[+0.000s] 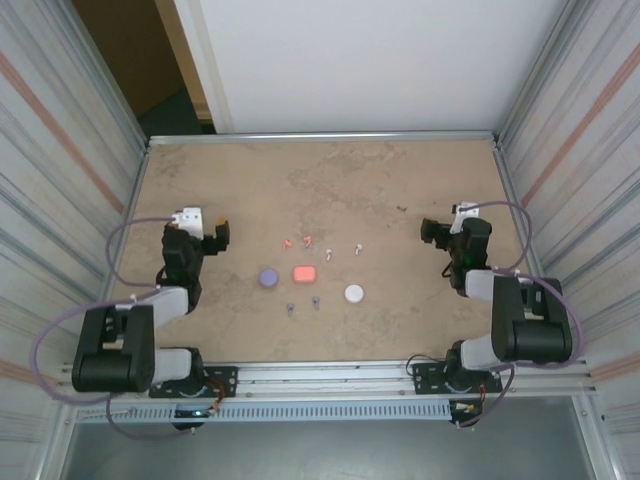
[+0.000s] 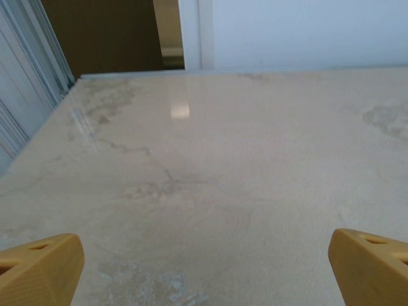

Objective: Insert wireless bluetooth earbuds into charging case

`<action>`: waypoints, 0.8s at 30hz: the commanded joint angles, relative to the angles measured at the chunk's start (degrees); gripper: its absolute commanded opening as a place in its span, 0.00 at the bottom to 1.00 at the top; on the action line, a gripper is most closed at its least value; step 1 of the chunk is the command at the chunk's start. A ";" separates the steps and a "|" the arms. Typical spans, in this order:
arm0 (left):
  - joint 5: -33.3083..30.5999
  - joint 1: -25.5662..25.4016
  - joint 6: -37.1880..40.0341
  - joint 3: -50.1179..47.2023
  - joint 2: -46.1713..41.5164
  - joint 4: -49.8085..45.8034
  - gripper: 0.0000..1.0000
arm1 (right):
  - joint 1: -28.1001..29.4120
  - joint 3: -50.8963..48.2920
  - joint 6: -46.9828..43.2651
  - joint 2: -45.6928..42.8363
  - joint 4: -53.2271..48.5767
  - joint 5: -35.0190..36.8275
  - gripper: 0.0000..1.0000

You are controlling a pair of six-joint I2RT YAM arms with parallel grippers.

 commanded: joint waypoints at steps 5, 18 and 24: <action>1.54 -0.13 -9.58 3.85 -13.63 -15.54 0.99 | 1.21 3.52 2.94 -11.98 -14.33 -7.04 0.99; 18.66 -0.12 -30.11 6.21 -22.48 -30.05 0.98 | 15.18 17.68 -4.76 -27.63 -48.79 -15.02 0.99; 26.85 -0.06 -35.20 6.01 -22.87 -33.31 0.99 | 27.38 23.37 -14.08 -26.40 -59.06 -15.47 0.99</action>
